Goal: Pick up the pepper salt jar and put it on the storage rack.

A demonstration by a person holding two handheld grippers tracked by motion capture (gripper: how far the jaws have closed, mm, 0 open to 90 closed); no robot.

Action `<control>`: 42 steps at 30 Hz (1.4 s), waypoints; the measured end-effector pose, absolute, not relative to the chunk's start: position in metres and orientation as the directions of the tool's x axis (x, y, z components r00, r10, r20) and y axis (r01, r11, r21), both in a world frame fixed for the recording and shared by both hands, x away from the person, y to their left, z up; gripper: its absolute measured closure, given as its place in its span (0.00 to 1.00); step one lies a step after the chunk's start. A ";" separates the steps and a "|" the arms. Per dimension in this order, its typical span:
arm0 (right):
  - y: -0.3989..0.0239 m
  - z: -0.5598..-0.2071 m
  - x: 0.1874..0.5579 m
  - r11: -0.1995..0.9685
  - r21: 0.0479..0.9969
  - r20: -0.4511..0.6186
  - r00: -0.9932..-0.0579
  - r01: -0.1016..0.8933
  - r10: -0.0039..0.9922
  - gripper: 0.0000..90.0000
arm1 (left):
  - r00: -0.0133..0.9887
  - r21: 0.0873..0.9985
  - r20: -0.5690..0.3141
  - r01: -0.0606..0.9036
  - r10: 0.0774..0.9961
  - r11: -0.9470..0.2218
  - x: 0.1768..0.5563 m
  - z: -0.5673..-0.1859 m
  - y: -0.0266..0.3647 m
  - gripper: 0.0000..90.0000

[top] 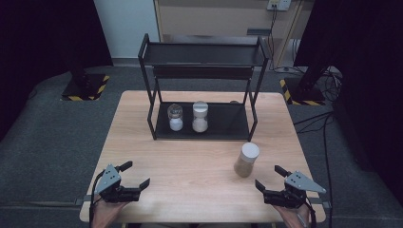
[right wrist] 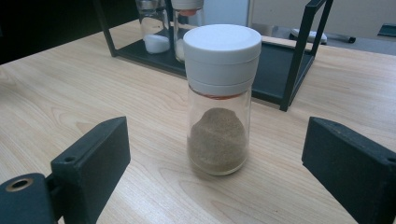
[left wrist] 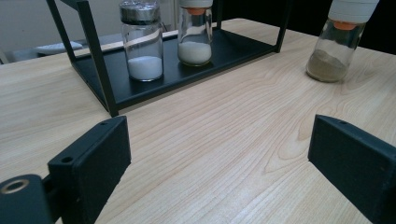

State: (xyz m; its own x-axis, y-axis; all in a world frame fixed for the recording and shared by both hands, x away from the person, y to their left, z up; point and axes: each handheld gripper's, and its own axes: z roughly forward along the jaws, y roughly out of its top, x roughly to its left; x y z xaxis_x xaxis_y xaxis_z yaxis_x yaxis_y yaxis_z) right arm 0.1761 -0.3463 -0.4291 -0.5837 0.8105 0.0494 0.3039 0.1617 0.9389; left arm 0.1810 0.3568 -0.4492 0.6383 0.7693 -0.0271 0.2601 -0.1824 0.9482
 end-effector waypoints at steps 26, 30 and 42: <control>-0.346 -0.414 0.170 0.137 0.944 0.075 -0.599 0.301 0.797 0.07 | 0.630 0.950 -0.031 0.260 0.776 -0.174 0.180 -0.450 0.358 0.03; -0.346 -0.407 0.169 0.143 0.947 0.060 -0.597 0.287 0.800 0.07 | 0.629 0.950 -0.032 0.262 0.777 -0.173 0.180 -0.450 0.358 0.03; -0.350 -0.393 0.180 0.136 0.939 0.087 -0.602 0.315 0.794 0.07 | 0.630 0.948 -0.031 0.264 0.776 -0.176 0.180 -0.449 0.357 0.03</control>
State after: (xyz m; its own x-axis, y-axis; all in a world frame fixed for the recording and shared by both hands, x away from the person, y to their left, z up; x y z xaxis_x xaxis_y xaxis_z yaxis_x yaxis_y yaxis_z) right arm 0.1800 -0.3503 -0.3933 -0.6017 0.7940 0.0866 0.3150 0.1362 0.9393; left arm 0.1802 0.3572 -0.4493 0.6296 0.7763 -0.0314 0.2637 -0.1755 0.9485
